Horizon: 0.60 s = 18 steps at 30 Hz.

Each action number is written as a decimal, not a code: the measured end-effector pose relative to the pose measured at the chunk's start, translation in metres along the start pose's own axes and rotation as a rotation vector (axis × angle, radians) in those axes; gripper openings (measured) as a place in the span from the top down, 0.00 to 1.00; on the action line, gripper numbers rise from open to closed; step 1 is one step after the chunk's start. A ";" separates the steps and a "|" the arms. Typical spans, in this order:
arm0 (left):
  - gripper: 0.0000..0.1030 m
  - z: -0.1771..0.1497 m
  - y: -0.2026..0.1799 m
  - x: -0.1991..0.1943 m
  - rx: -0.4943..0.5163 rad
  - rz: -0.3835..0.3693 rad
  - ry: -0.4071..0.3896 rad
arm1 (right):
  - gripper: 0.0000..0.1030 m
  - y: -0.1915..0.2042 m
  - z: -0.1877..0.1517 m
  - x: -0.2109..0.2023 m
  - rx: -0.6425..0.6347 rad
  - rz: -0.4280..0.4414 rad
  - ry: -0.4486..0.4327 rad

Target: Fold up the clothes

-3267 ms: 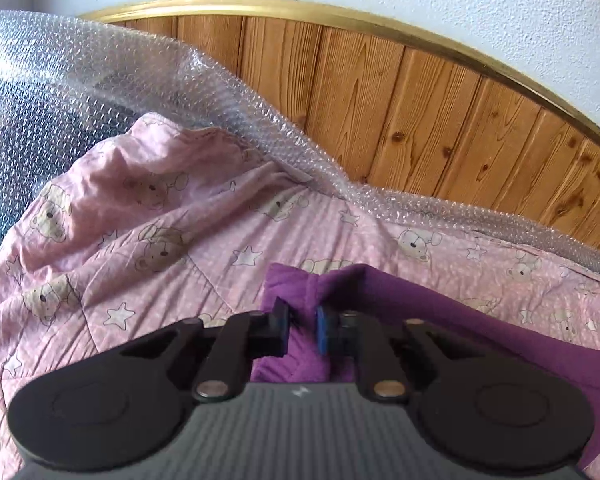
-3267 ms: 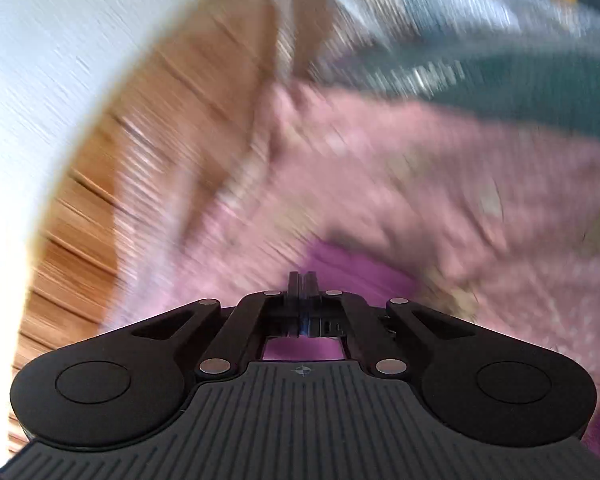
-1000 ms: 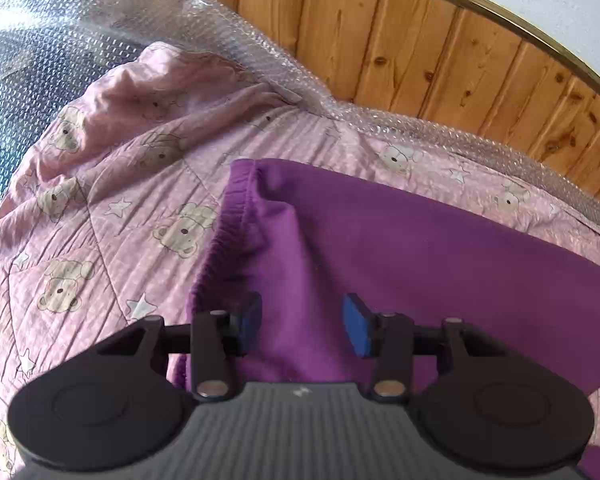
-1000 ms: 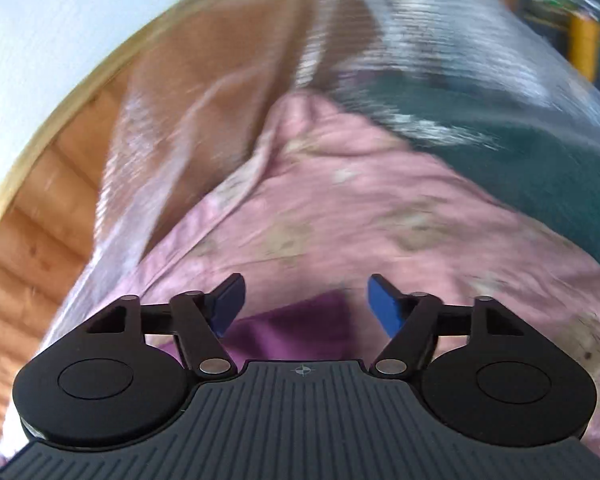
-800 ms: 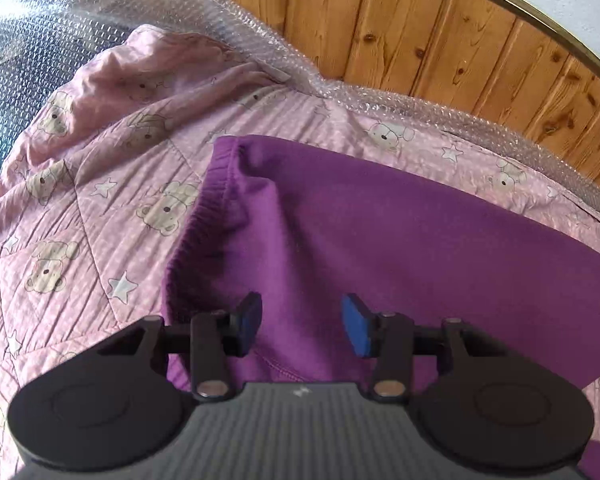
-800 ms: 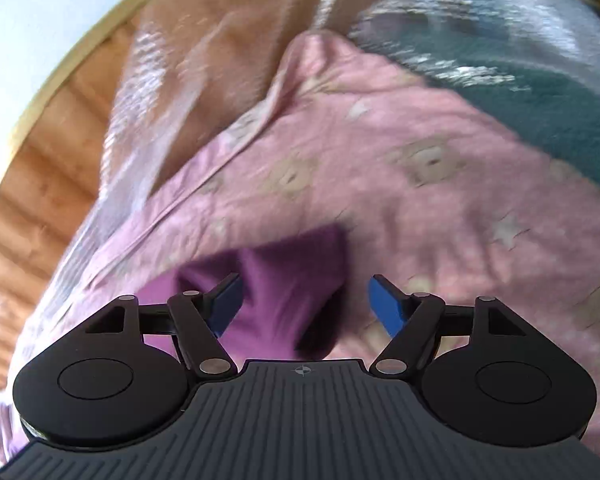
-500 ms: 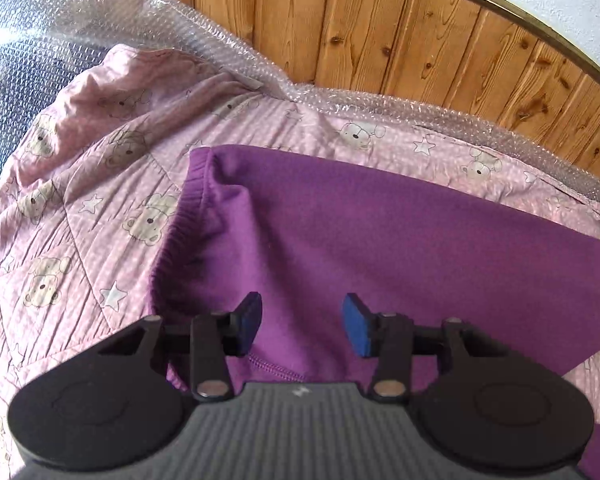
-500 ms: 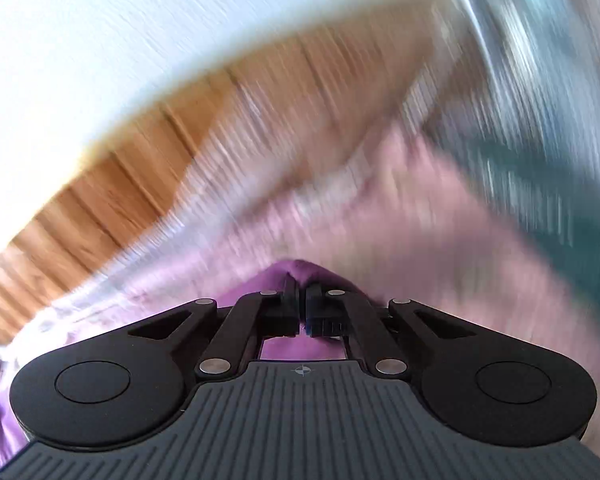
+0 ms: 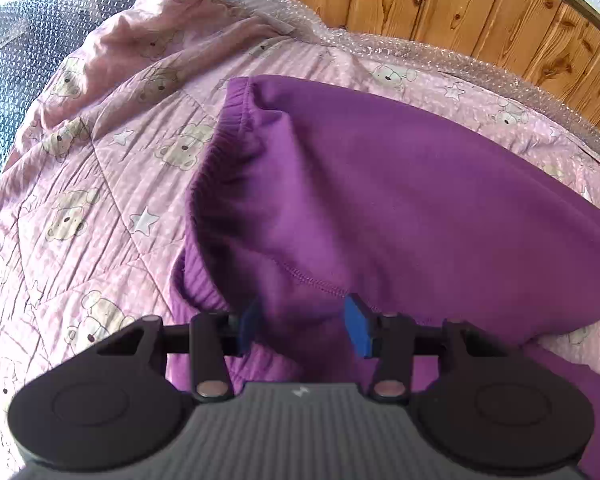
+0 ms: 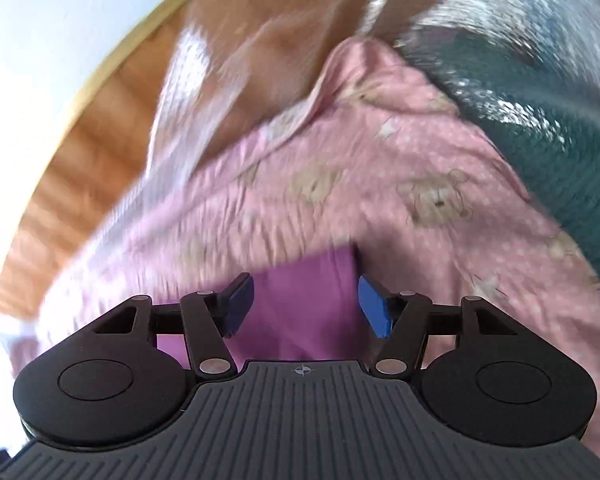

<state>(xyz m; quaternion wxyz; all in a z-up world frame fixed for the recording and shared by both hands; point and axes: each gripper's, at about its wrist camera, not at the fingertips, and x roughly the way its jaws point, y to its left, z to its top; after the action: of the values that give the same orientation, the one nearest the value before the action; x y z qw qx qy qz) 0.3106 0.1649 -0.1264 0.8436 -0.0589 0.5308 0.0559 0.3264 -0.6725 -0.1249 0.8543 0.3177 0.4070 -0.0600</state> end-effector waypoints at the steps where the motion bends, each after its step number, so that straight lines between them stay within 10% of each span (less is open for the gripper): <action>1: 0.55 0.001 -0.005 -0.001 0.010 -0.005 -0.003 | 0.40 0.001 0.003 0.013 -0.003 -0.025 0.023; 3: 0.54 0.003 -0.014 -0.003 0.033 -0.014 -0.012 | 0.49 0.010 0.004 0.041 -0.063 -0.082 0.087; 4: 0.53 0.004 -0.018 -0.004 0.045 -0.017 -0.017 | 0.91 0.020 0.006 0.048 -0.119 -0.102 0.090; 5: 0.53 0.003 -0.022 -0.006 0.059 0.001 -0.032 | 0.98 0.032 0.008 0.051 -0.189 -0.116 0.073; 12: 0.53 -0.007 -0.011 -0.001 -0.020 0.036 -0.011 | 0.98 0.099 0.054 0.051 -0.417 -0.205 -0.255; 14: 0.53 -0.013 -0.006 -0.004 -0.034 0.042 -0.009 | 0.69 0.103 0.057 0.077 -0.441 -0.311 -0.218; 18: 0.53 -0.035 0.015 -0.021 -0.087 0.069 -0.016 | 0.59 0.095 0.040 0.066 -0.322 -0.356 -0.255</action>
<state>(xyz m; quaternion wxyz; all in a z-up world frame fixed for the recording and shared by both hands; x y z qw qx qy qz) 0.2681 0.1738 -0.1231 0.8419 -0.0765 0.5230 0.1086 0.4307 -0.6106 -0.1072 0.9141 0.0911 0.3498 -0.1835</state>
